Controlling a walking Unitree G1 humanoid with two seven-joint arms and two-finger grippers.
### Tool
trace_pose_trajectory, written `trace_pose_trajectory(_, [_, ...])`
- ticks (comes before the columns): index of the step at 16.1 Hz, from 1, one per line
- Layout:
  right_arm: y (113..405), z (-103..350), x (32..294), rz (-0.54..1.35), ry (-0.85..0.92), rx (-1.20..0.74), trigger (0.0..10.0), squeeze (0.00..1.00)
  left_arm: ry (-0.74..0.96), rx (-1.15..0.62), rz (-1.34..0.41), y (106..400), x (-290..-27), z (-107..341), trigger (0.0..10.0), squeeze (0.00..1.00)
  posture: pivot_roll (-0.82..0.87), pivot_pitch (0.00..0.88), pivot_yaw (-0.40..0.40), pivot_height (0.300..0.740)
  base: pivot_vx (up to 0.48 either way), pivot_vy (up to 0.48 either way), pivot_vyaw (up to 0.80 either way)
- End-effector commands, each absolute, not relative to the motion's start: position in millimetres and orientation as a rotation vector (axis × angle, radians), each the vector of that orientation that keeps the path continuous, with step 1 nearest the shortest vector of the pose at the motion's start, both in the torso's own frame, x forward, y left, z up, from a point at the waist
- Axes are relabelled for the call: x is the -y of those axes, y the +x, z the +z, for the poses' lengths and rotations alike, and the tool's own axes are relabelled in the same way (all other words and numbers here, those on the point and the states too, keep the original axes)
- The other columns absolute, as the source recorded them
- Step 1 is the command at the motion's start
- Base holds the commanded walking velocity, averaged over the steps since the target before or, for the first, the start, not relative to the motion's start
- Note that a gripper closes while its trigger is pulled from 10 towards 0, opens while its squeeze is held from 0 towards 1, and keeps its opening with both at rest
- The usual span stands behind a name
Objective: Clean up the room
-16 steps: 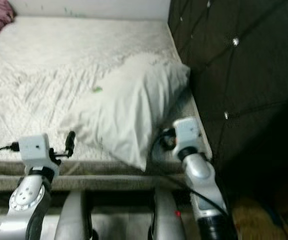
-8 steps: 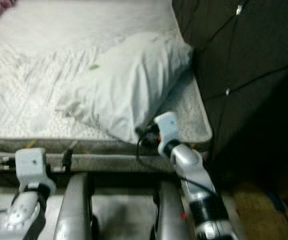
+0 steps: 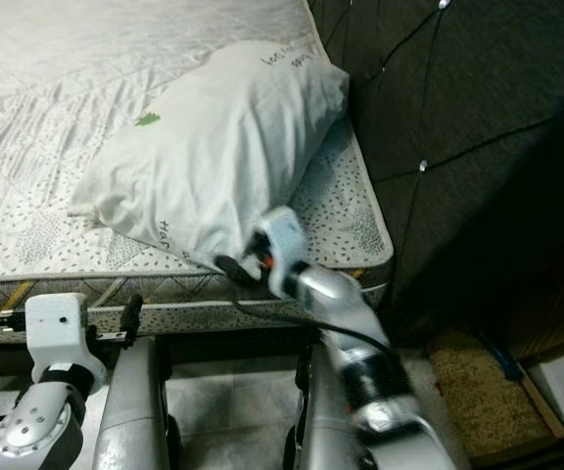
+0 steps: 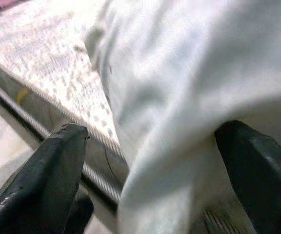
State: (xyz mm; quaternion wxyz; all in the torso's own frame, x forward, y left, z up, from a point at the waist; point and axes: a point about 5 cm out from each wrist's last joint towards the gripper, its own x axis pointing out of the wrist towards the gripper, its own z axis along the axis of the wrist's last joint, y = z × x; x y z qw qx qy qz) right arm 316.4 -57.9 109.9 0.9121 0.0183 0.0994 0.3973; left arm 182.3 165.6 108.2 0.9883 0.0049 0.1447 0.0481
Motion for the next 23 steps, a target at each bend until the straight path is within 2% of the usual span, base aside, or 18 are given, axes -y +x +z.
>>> trace_pose_trajectory(1, [322, 110, 55, 0.752, 0.044, -0.209, 10.0, 0.0, 0.017, -0.294, 0.099, 181, -167, 111, 10.0, 0.0, 0.14, 0.123, -0.075, 0.542, 0.0, 0.0, 0.0])
trace_pose_trajectory(2, [324, 113, 50, 0.711, 0.095, -0.209, 7.8, 0.0, 0.019, -0.291, 0.101, 181, -167, 112, 10.0, 0.0, 0.14, 0.12, -0.075, 0.542, 0.0, 0.0, 0.0])
trace_pose_trajectory(3, [328, 116, 46, 0.656, 0.171, -0.219, 0.0, 0.0, 0.02, -0.291, 0.102, 181, -167, 112, 10.0, 0.0, 0.15, 0.115, -0.074, 0.542, 0.0, 0.0, 0.0])
trace_pose_trajectory(8, [336, 108, 49, 0.545, 0.121, -0.278, 0.0, 0.0, 0.027, -0.296, 0.091, 186, -166, 112, 10.0, 0.0, 0.15, 0.103, -0.079, 0.542, 0.0, 0.0, 0.0])
trace_pose_trajectory(9, [337, 106, 52, 0.547, 0.088, -0.283, 1.3, 0.0, 0.03, -0.297, 0.09, 187, -166, 112, 10.0, 0.0, 0.15, 0.103, -0.079, 0.542, 0.0, 0.0, 0.0])
trace_pose_trajectory(10, [338, 106, 60, 0.554, 0.066, -0.29, 10.0, 0.0, 0.035, -0.304, 0.092, 186, -167, 111, 10.0, 0.0, 0.14, 0.097, -0.081, 0.542, 0.0, 0.0, 0.0])
trace_pose_trajectory(13, [336, 98, 81, 0.627, 0.046, -0.356, 10.0, 0.0, 0.036, -0.314, 0.087, 186, -167, 107, 10.0, 0.0, 0.14, 0.087, -0.079, 0.542, 0.0, 0.0, 0.0])
trace_pose_trajectory(14, [339, 93, 92, 0.592, 0.002, -0.377, 10.0, 0.26, 0.037, -0.317, 0.072, 189, -165, 106, 10.0, 0.0, 0.13, 0.077, -0.074, 0.542, 0.0, 0.0, 0.0])
trace_pose_trajectory(15, [340, 92, 94, 0.573, -0.001, -0.388, 10.0, 0.98, 0.038, -0.318, 0.065, 190, -164, 106, 10.0, 0.0, 0.13, 0.077, -0.074, 0.542, 0.0, 0.0, 0.0])
trace_pose_trajectory(16, [341, 92, 94, 0.569, -0.007, -0.395, 10.0, 1.0, 0.039, -0.319, 0.059, 192, -163, 106, 10.0, 0.0, 0.13, 0.077, -0.074, 0.542, 0.0, 0.0, 0.0])
trace_pose_trajectory(19, [337, 92, 75, 0.606, 0.053, -0.399, 10.0, 1.0, 0.05, -0.323, 0.047, 192, -165, 106, 10.0, 0.0, 0.14, 0.074, -0.065, 0.542, 0.0, 0.0, 0.0])
trace_pose_trajectory(20, [336, 93, 64, 0.613, 0.066, -0.395, 10.0, 0.41, 0.055, -0.328, 0.045, 192, -166, 105, 10.0, 0.0, 0.14, 0.076, -0.062, 0.542, 0.0, 0.0, 0.0])
trace_pose_trajectory(21, [337, 95, 55, 0.617, 0.098, -0.389, 10.0, 0.0, 0.055, -0.328, 0.045, 193, -167, 105, 10.0, 0.0, 0.14, 0.082, -0.058, 0.542, 0.0, 0.0, 0.0])
trace_pose_trajectory(23, [338, 100, 44, 0.605, 0.133, -0.372, 10.0, 0.0, 0.055, -0.328, 0.044, 194, -166, 105, 10.0, 0.0, 0.14, 0.082, -0.054, 0.542, 0.0, 0.0, 0.0])
